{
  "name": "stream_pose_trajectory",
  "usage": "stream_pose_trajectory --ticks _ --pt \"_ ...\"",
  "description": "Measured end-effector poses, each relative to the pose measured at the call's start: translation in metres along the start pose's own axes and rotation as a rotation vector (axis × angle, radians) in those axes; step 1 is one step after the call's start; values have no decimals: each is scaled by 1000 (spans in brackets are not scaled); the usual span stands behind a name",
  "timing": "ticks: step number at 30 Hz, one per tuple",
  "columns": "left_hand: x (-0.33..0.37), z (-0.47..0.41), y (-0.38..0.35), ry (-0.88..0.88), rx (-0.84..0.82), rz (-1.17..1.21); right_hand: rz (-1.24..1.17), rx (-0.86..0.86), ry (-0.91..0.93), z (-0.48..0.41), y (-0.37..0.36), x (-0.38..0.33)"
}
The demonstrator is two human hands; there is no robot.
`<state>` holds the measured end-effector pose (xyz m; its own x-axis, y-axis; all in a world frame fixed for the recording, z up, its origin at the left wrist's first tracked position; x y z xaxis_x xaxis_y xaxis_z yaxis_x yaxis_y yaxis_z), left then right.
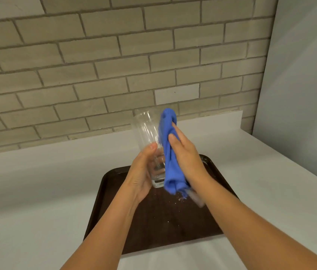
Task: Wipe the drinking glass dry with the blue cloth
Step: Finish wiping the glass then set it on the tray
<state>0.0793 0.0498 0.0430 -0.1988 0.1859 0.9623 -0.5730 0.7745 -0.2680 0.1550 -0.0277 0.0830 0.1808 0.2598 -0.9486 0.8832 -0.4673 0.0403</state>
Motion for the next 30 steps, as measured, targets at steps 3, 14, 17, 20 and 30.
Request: stream_pose_trajectory --ticks 3,14,17,20,30 --pt "13 -4 -1 -45 106 -9 -224 -33 -40 -14 -3 4" --pt "41 -5 -8 -172 407 -608 -590 98 -312 -1 -9 50" --pt "48 2 -19 -277 515 -756 -430 162 -229 -2 -9 45" --pt "45 3 -23 -258 511 -696 -265 142 -111 0 -14 31" --pt "45 1 -14 -185 369 -196 -110 -9 112 -22 -5 -16"
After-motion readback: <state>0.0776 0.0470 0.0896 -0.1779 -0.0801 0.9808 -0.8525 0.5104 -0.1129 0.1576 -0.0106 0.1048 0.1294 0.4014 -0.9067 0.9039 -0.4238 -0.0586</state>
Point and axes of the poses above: each hand's wrist, its own z-axis away from the middle knuckle, its own y-axis out of the back of the hand, x = y × z, the point moved 4 cm from there along -z, towards the middle knuckle, and after that the axes turned 6 degrees about -x, right-handed, at the moved point
